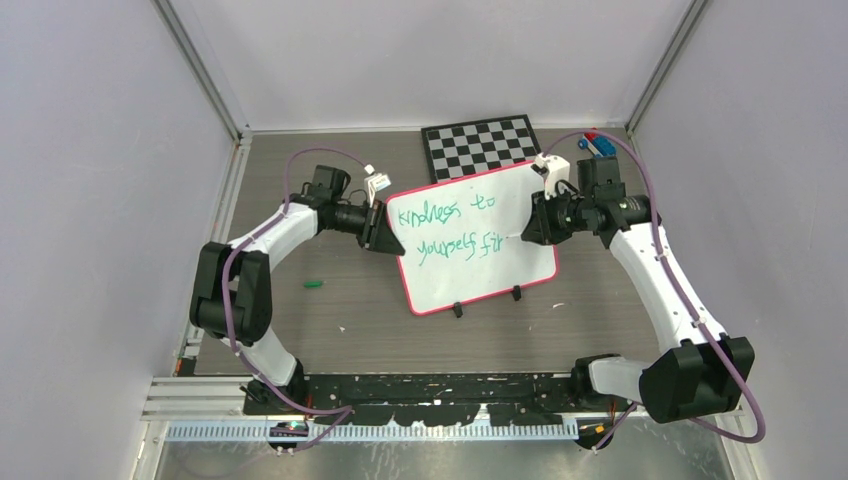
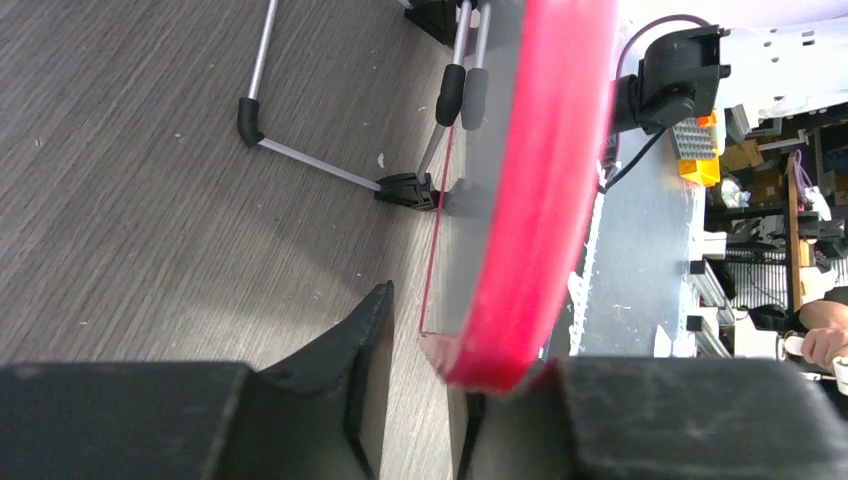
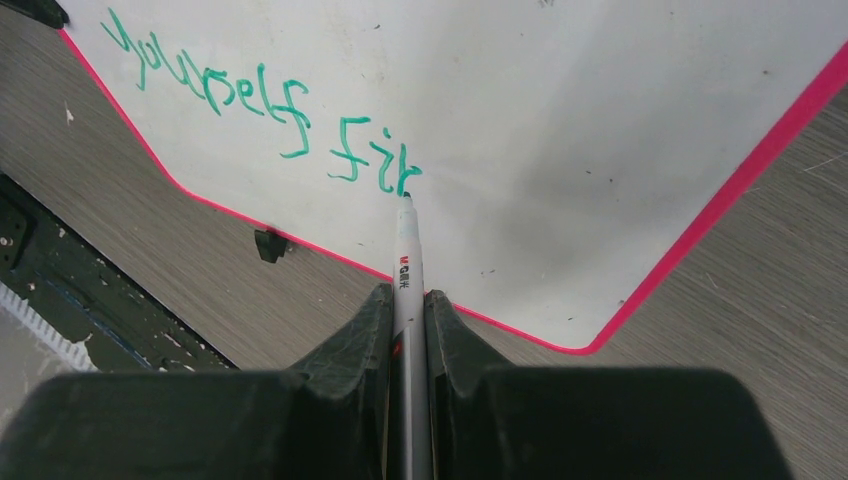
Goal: Write a sentence on the whiteboard
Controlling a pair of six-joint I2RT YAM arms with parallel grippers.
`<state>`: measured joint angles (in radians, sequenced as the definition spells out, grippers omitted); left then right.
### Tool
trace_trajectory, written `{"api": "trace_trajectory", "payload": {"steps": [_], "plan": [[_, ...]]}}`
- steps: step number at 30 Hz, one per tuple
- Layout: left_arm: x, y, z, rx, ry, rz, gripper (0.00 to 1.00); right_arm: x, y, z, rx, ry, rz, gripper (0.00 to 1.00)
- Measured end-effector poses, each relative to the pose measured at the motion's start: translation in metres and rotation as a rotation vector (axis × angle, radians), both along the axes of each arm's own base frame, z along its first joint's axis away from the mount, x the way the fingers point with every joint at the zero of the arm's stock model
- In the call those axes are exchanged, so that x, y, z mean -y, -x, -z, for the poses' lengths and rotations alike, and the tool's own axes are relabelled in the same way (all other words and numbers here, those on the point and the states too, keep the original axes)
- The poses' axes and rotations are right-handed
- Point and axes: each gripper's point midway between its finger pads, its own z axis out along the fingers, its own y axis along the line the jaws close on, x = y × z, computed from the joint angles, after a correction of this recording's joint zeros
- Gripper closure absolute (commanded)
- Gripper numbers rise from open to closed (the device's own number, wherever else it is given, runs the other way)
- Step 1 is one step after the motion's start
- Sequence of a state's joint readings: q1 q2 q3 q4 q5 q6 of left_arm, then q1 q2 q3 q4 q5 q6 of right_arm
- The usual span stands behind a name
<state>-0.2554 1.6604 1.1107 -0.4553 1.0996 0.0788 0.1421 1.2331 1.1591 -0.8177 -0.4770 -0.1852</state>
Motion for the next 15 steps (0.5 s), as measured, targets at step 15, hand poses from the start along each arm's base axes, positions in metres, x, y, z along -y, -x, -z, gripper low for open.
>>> {"api": "trace_trajectory", "payload": {"steps": [15], "plan": [[0.0011, 0.0006, -0.0008, 0.003, 0.013, 0.013, 1.0, 0.0032, -0.0025, 0.007, 0.008, 0.008, 0.011, 1.0]]}}
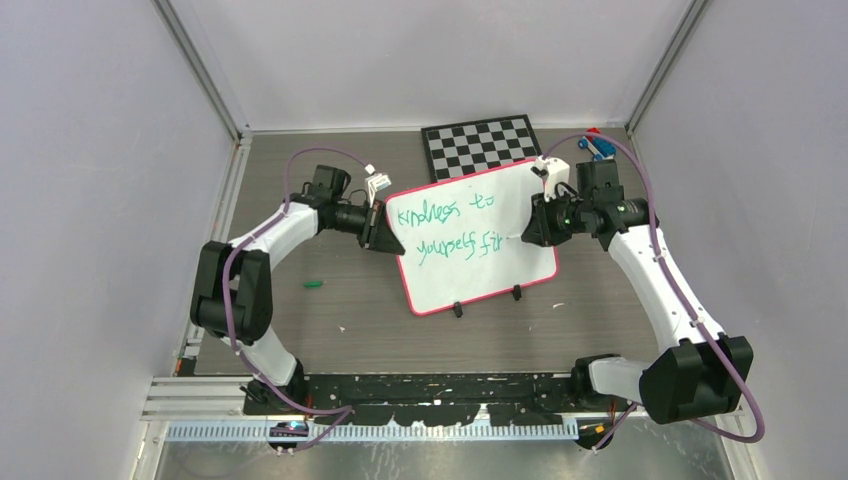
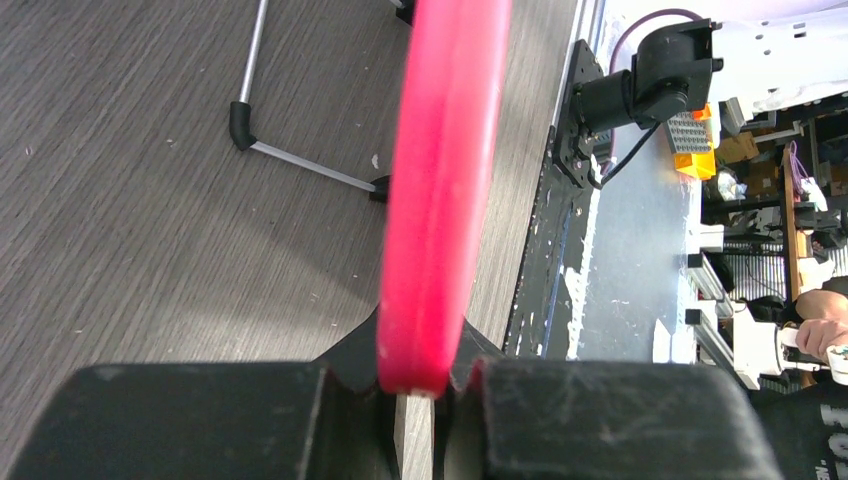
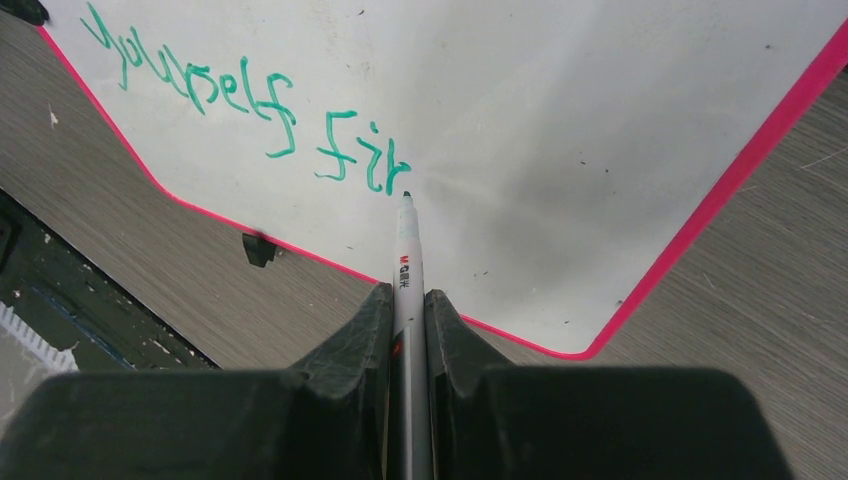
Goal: Write a sentence on the whiteboard
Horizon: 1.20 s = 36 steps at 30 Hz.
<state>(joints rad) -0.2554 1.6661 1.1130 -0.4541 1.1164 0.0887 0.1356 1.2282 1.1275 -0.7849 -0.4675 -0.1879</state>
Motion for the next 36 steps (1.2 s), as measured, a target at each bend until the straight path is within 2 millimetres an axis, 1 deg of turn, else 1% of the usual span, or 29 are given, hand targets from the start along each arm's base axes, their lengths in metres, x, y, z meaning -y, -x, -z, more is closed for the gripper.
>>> {"api": "trace_trajectory", "payload": {"steps": [20, 25, 32, 36], "plan": [[0.0, 0.0, 0.0, 0.003, -0.002, 0.007, 1.0, 0.004, -0.015, 0.002, 0.029, 0.014, 0.051, 1.0], [0.0, 0.0, 0.0, 0.002, -0.002, 0.007, 1.0, 0.001, -0.017, 0.008, 0.013, 0.016, 0.05, 1.0], [0.0, 0.0, 0.0, -0.001, -0.003, 0.007, 1.0, -0.009, -0.013, 0.01, 0.002, 0.017, 0.023, 1.0], [0.0, 0.0, 0.0, -0.001, -0.003, 0.007, 1.0, -0.01, -0.013, 0.011, 0.004, 0.026, 0.018, 1.0]]}}
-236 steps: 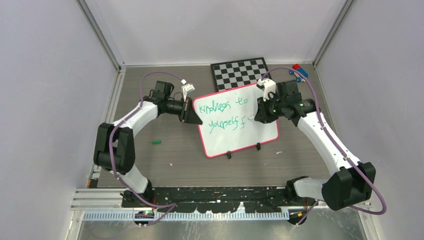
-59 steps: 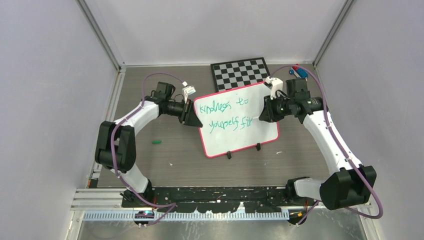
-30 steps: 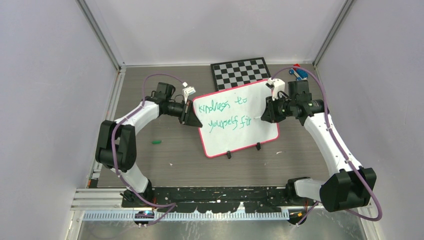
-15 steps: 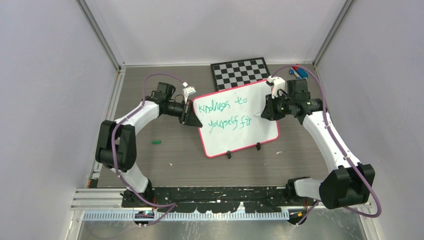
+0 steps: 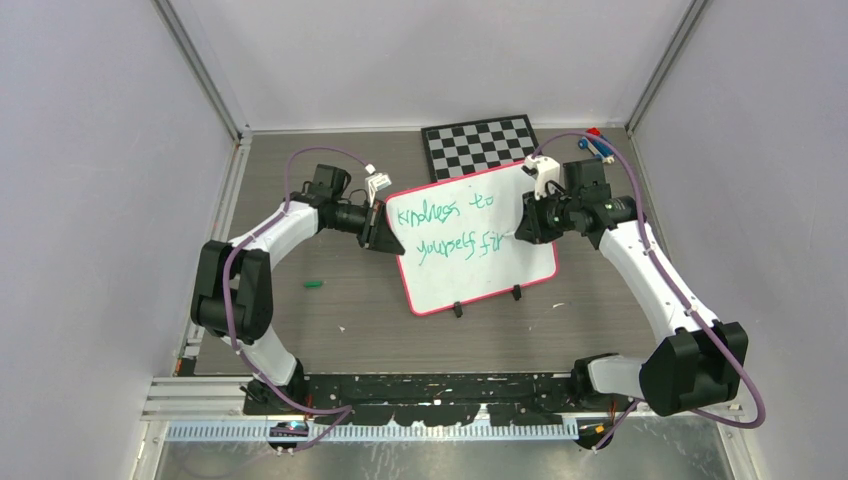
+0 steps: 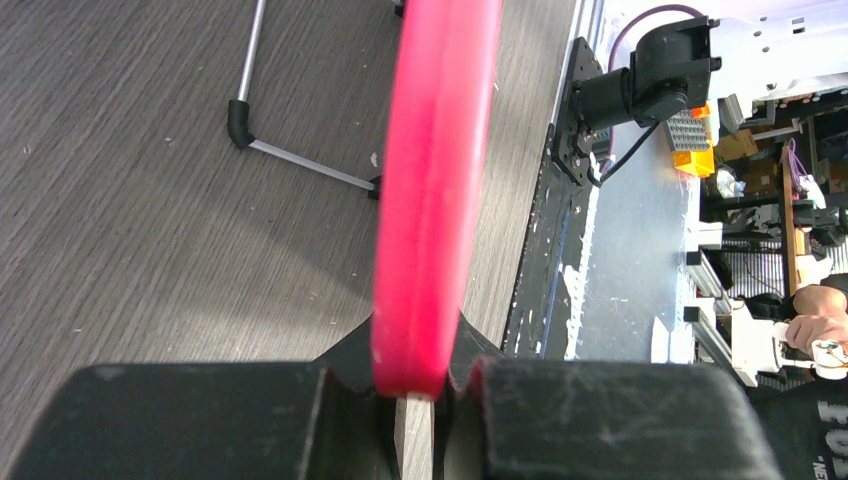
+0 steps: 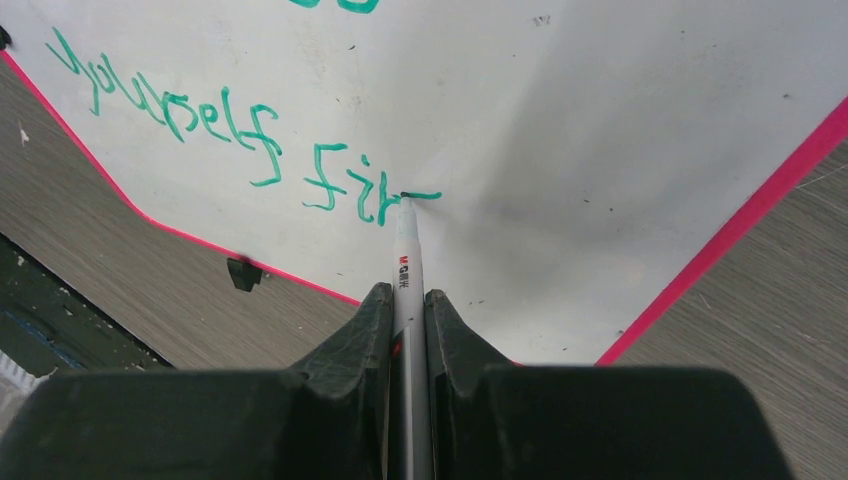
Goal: Write a sentence on the whiteboard
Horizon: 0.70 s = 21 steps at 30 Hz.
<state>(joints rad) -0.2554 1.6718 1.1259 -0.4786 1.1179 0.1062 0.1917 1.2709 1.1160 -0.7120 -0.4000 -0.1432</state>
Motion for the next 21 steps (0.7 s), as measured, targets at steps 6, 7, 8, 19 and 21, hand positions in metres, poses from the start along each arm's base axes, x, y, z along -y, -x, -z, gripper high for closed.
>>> {"api": "trace_trajectory", "payload": {"steps": [6, 7, 8, 19, 21], "plan": [[0.0, 0.0, 0.0, 0.0, 0.0, 0.0, 1.0, 0.002, -0.001, 0.001, 0.011, 0.022, -0.005, 1.0], [0.0, 0.0, 0.0, 0.001, 0.0, 0.0, 1.0, 0.003, 0.0, 0.002, 0.011, 0.03, -0.006, 1.0], [0.0, 0.0, 0.0, 0.001, 0.0, 0.001, 1.0, 0.004, 0.0, 0.002, 0.009, 0.034, -0.005, 1.0], [0.0, 0.0, 0.0, -0.002, -0.001, 0.002, 1.0, 0.012, 0.005, 0.008, 0.003, 0.077, -0.006, 1.0], [0.0, 0.0, 0.0, -0.002, -0.001, 0.002, 1.0, 0.009, 0.006, 0.008, 0.002, 0.074, -0.014, 1.0]]}}
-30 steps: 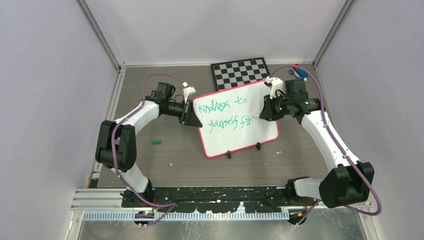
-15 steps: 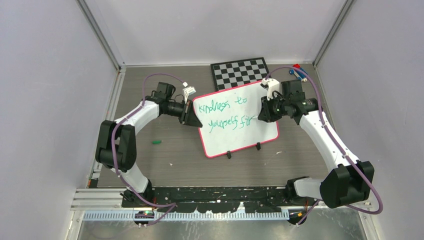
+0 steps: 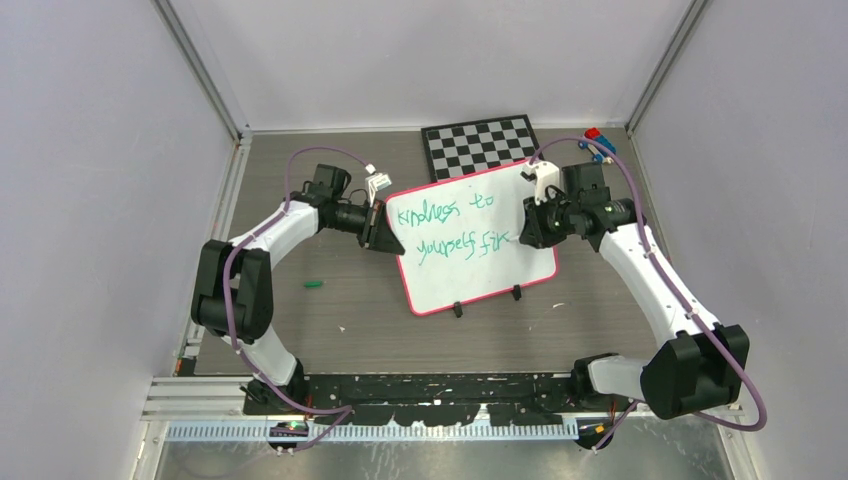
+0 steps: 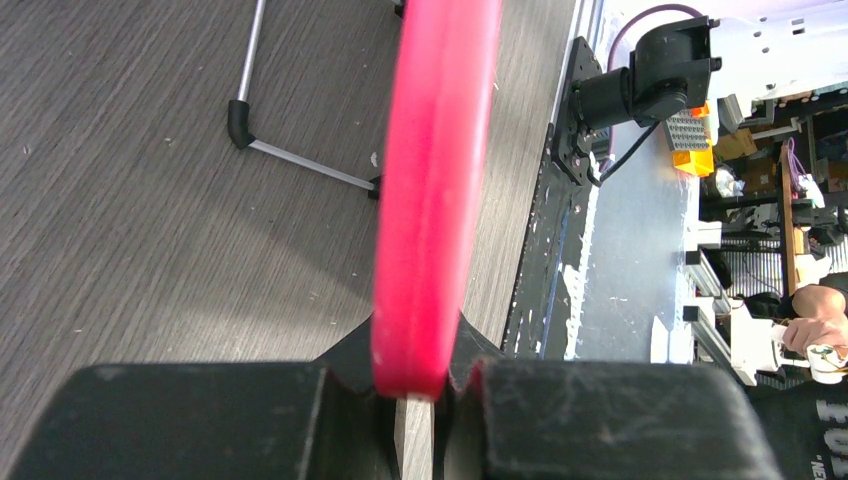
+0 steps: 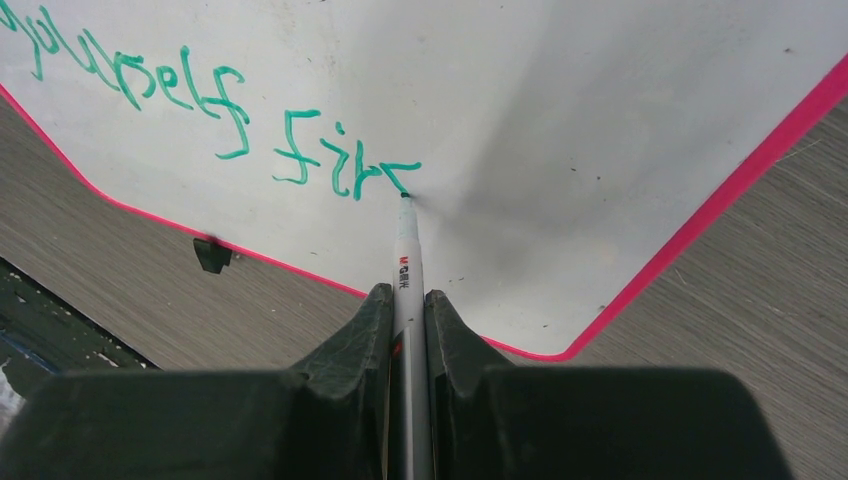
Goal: Write a sentence on the whiteboard
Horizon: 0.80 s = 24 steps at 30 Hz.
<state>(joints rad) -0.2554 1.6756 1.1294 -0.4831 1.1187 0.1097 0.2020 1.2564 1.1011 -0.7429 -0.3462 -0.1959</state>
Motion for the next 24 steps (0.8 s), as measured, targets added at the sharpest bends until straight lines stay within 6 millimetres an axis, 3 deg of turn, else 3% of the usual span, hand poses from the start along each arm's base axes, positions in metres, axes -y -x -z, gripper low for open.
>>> {"api": "trace_trajectory", "payload": {"steps": [14, 24], "plan": [[0.0, 0.0, 0.0, 0.003, 0.0, 0.001, 1.0, -0.006, 0.01, 0.001, -0.035, -0.006, -0.023, 1.0], [0.0, 0.0, 0.0, 0.004, 0.0, 0.002, 1.0, 0.004, 0.004, -0.03, 0.033, -0.027, -0.003, 1.0]]}}
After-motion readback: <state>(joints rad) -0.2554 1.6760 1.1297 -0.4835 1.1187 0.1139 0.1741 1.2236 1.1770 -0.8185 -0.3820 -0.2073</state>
